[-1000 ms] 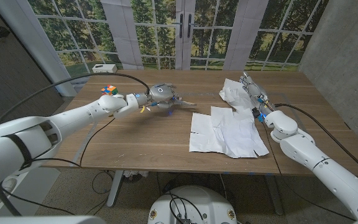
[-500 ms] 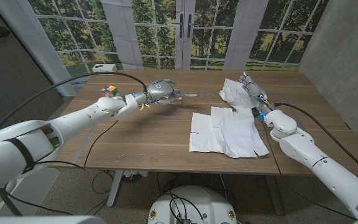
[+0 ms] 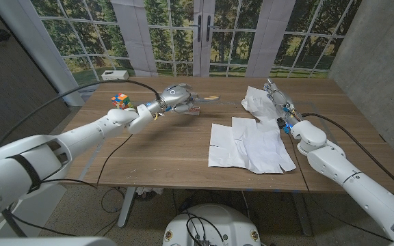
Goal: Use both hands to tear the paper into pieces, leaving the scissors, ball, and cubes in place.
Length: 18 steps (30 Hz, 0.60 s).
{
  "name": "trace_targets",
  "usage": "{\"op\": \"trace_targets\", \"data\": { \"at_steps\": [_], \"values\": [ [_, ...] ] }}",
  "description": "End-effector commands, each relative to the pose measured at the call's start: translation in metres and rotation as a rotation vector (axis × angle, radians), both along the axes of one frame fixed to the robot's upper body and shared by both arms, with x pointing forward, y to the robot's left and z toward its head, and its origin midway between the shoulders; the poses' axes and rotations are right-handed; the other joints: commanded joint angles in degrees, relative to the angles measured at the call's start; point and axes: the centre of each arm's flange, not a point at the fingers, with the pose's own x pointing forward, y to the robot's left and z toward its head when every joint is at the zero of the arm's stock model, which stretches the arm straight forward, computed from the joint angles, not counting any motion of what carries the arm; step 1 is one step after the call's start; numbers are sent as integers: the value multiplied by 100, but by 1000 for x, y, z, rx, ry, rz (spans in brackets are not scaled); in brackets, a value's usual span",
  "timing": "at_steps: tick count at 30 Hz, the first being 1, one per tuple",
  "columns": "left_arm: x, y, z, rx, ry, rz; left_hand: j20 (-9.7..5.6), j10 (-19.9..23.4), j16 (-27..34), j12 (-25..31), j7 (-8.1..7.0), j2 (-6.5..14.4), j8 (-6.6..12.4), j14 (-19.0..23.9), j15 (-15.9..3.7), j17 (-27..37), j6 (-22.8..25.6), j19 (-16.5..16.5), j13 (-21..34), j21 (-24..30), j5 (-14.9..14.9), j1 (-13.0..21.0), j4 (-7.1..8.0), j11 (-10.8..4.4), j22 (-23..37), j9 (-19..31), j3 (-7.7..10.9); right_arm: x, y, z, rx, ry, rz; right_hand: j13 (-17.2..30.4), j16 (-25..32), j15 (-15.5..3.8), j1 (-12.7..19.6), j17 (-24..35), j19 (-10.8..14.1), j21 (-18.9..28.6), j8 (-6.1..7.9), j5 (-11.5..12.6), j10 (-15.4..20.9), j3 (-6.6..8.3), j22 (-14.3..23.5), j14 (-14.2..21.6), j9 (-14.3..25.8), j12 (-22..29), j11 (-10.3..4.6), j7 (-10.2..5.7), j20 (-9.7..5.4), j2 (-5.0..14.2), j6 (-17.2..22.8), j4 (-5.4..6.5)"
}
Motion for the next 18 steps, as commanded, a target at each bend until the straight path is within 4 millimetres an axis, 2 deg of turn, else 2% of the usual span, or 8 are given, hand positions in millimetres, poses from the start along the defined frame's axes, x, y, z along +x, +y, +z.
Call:
{"op": "trace_targets", "data": {
  "at_steps": [1, 3, 6, 11, 12, 13, 15, 18],
  "values": [
    [-4, -1, -2, -61, 6, -38, -399, -61, 726, -98, -24, 24, -94, 929, -435, 223, 6, 68, 84, 301, 83, 27, 34, -1, 282, 49, -129, -4, -1, 1, 3, -8, -5, 18, 33, -7, 16, 7, -19, 36, 15, -33, 6, 14, 4, -59, 10, -11, -29, 9, 7, 33, 27, 7],
    [-4, -2, -2, -69, 8, -40, -472, -41, 1094, -126, -26, 10, -128, 1188, -427, 474, 13, 282, 89, 461, 112, -21, 97, -1, 339, 58, -102, -5, -1, 1, -2, -12, -7, 18, 34, -7, 19, 7, -21, 35, 13, -36, 8, 21, 4, -59, 10, -11, -27, 11, 10, 34, 26, 6],
    [-3, -2, -2, -77, 9, -45, -595, -42, 1102, -144, -29, 0, -172, 1064, -428, 341, 53, 758, 117, 749, 137, -59, 138, -1, 438, 20, -78, -7, -1, 1, -3, -13, -9, 18, 35, -8, 22, 7, -21, 35, 13, -39, 4, 28, 4, -57, 10, -12, -39, 8, 9, 36, 29, 6],
    [-4, -4, -5, -87, 22, -57, -667, -7, 1183, -109, -29, -1, -172, 1113, -429, 346, 78, 916, 187, 891, 149, -71, 141, 1, 517, 42, -73, -9, -1, 2, 1, -16, -11, 18, 34, -5, 26, 7, -23, 34, 11, -43, 6, 37, 4, -61, 10, -11, -44, 8, 8, 38, 29, 5],
    [-4, -5, -6, -90, 27, -59, -681, -18, 1354, -105, -29, -2, -182, 1261, -426, 441, 69, 1113, 227, 1026, 159, -92, 157, 3, 571, 59, -67, -9, -1, 2, 0, -16, -12, 18, 33, -5, 27, 7, -23, 34, 11, -44, 5, 39, 4, -62, 10, -12, -47, 9, 9, 39, 30, 5],
    [-3, -5, -6, -91, 28, -60, -737, -35, 1640, -104, -29, -29, -199, 1504, -419, 512, 77, 1497, 279, 1267, 172, -123, 170, 2, 644, 72, -52, -10, -1, 2, 0, -15, -12, 18, 33, -5, 27, 7, -24, 34, 11, -44, 6, 40, 4, -63, 10, -11, -45, 8, 11, 39, 31, 5],
    [-3, -5, -7, -98, 29, -64, -909, -12, 2078, -79, -24, -93, -225, 1816, -408, 550, 77, 2449, 396, 1894, 191, -55, 15, 5, 800, 137, 43, -11, -2, 3, -3, -18, -13, 18, 32, -5, 29, 7, -23, 34, 10, -46, 8, 43, 4, -65, 10, -11, -41, 8, 9, 39, 31, 4],
    [-3, -5, -8, -113, 38, -68, -973, 15, 2386, -90, -13, -101, -273, 1936, -397, 554, 141, 3014, 473, 2463, 202, 43, -155, 10, 1038, 132, 176, -12, -2, 4, 0, -19, -16, 18, 32, -5, 30, 7, -23, 34, 9, -47, 6, 47, 4, -65, 10, -12, -54, 6, 11, 39, 30, 4]
  ]
}}
